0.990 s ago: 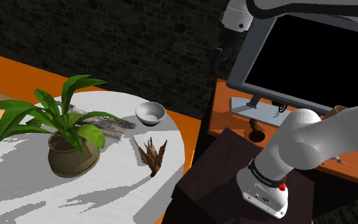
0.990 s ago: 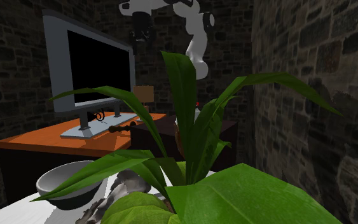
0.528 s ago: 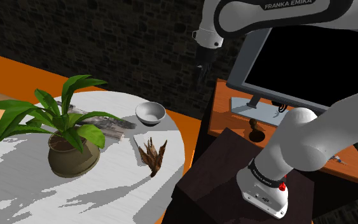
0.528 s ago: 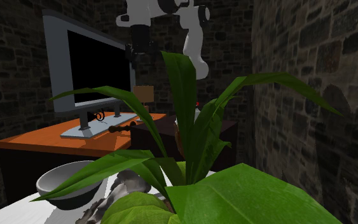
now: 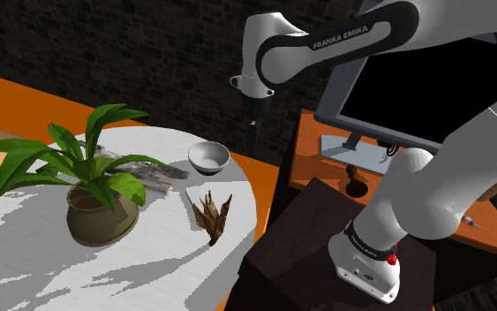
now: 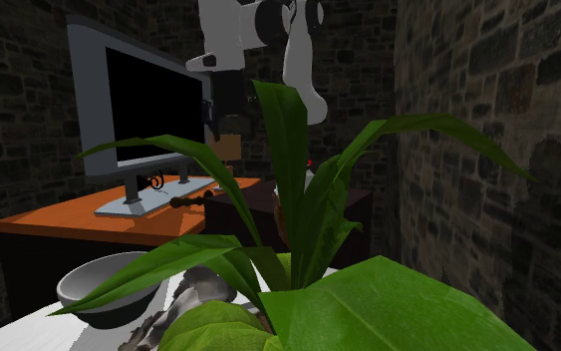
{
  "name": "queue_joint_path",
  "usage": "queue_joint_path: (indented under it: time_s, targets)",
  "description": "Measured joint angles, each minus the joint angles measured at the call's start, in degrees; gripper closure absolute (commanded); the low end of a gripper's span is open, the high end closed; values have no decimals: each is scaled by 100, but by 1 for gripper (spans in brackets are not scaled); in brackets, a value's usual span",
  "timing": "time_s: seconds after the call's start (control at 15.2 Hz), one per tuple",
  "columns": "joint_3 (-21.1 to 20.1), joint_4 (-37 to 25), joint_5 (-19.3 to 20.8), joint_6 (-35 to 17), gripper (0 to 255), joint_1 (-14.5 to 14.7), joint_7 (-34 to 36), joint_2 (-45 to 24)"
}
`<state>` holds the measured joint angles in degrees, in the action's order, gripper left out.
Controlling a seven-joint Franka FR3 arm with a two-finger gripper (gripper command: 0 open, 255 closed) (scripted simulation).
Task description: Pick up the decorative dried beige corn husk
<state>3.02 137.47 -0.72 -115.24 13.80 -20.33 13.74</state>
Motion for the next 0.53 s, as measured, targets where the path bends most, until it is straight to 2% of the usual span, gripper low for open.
queue_joint_path:
  time_s: [0.53]
  targets:
    - [-344, -216, -159, -656, 0, 503, -1099, -1345]
